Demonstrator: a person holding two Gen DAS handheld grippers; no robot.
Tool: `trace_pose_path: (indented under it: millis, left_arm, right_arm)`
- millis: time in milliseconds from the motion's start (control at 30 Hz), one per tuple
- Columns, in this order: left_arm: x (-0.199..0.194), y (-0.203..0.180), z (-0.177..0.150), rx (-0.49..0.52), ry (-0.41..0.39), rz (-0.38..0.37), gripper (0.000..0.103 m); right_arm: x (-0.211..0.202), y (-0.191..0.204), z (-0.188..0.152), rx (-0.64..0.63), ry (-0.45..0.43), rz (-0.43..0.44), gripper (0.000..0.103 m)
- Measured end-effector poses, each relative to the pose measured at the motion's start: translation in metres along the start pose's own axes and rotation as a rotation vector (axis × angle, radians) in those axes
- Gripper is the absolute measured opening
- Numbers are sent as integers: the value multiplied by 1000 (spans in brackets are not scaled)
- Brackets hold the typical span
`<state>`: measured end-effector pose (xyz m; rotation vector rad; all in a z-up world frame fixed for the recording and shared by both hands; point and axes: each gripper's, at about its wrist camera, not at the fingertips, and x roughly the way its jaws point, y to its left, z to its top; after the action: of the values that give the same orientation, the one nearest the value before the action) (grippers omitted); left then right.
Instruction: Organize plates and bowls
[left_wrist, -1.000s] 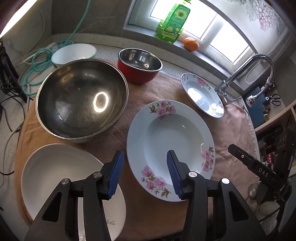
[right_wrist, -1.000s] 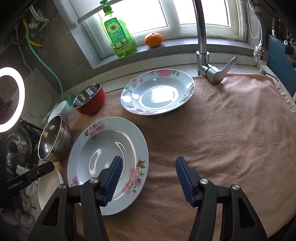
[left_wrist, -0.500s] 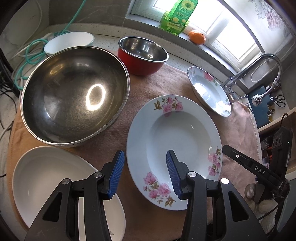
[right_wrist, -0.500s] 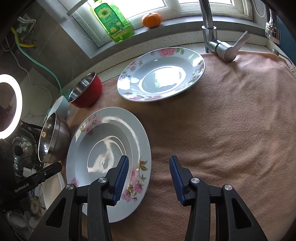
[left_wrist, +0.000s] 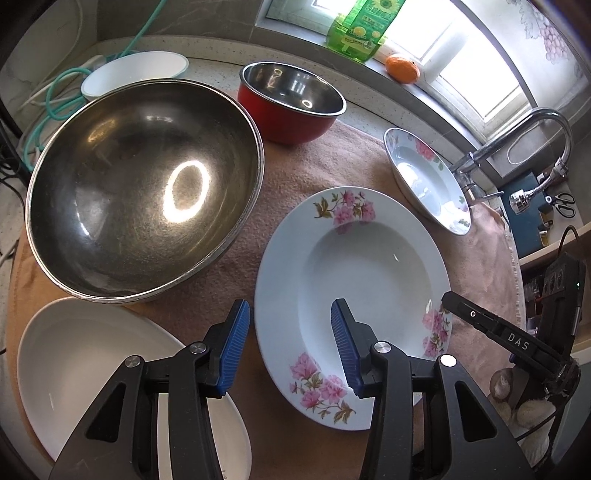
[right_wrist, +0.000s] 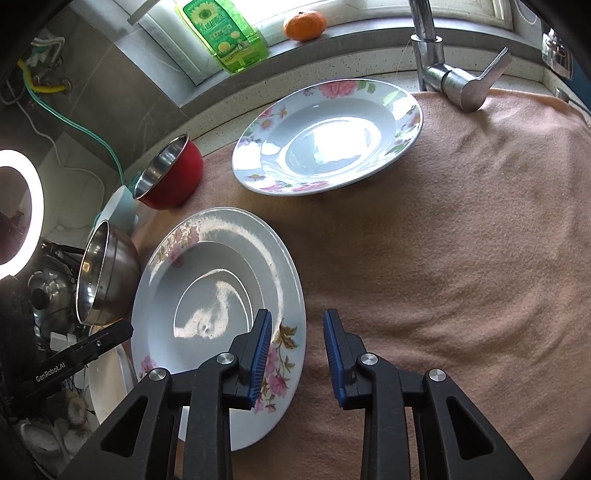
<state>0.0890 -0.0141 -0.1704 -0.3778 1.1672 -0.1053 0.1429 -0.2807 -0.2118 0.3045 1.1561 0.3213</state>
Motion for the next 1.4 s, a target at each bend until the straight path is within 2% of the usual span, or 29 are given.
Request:
trace_pose_path:
  millis: [67, 167, 233, 600, 1400]
  left_arm:
    - [1, 1, 0, 0, 3, 3, 44]
    - [5, 0, 1, -2, 11, 8, 35]
    - [7, 2, 2, -9, 15, 6, 33]
    - [10, 4, 2, -12, 31, 13, 29]
    - [7, -1, -4, -18, 33, 15, 29]
  right_arm:
    - [2, 1, 0, 0, 4, -1, 25]
    - [5, 1, 0, 4, 11, 5, 23]
    - [7, 1, 1, 7, 14, 12, 23]
    - [12, 3, 4, 15, 31, 37, 20]
    - [6, 2, -1, -3, 35, 27, 20]
